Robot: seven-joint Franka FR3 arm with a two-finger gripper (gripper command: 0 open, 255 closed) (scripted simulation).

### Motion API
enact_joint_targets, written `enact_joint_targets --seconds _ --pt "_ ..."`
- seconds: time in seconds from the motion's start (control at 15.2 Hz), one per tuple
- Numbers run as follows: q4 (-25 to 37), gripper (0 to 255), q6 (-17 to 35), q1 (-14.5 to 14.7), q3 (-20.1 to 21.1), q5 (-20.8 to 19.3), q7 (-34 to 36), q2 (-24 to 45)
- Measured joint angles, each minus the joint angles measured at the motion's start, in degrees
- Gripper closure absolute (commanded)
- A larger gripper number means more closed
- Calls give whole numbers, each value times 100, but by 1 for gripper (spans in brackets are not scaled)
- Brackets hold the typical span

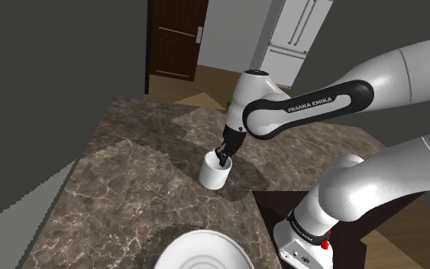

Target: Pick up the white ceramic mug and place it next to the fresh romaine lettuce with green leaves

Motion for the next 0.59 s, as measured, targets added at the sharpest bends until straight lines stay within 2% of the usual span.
enact_joint_targets --seconds 0.59 --pt "353 255 -776 -9 -102 -54 -11 -426"
